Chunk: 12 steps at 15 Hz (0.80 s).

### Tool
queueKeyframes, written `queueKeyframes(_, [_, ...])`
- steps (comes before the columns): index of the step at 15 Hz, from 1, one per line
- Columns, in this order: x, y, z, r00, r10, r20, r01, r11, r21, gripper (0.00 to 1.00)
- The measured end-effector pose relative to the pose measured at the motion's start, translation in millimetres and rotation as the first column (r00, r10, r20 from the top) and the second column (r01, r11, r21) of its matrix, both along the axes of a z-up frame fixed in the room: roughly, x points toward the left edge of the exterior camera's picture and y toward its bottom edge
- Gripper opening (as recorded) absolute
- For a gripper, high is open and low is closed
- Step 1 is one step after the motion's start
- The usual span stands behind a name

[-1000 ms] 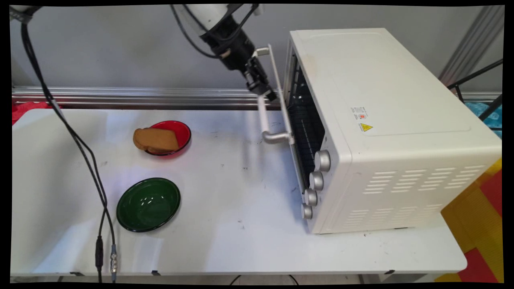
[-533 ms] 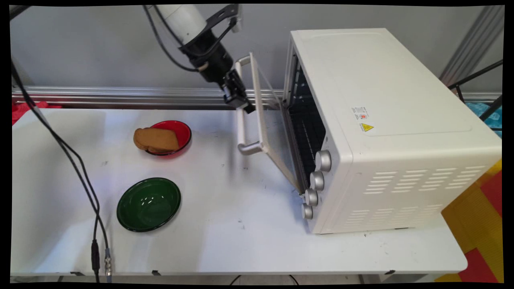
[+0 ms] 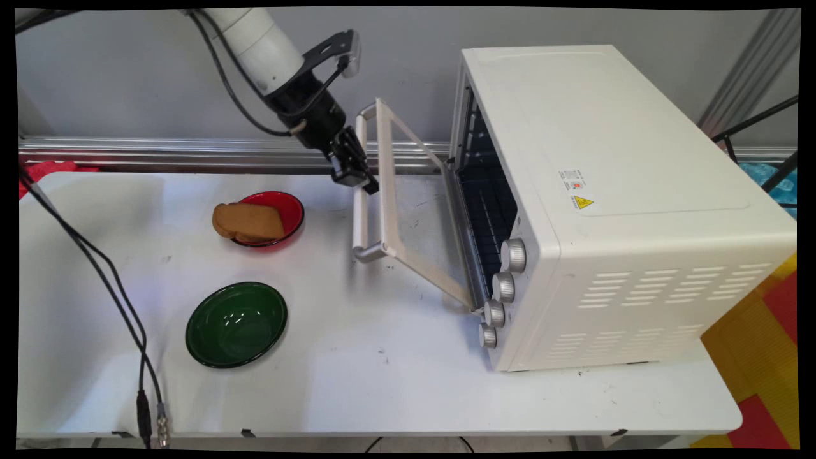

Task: Open the oven

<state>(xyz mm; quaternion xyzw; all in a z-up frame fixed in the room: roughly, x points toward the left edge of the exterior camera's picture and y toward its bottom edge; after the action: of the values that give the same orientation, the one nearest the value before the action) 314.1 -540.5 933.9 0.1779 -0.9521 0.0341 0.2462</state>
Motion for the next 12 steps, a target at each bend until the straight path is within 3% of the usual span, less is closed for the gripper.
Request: queueKeyframes(12, [42,19,-54,1.000,-0.020,0.019,0.021,0.999,-0.040,0.00])
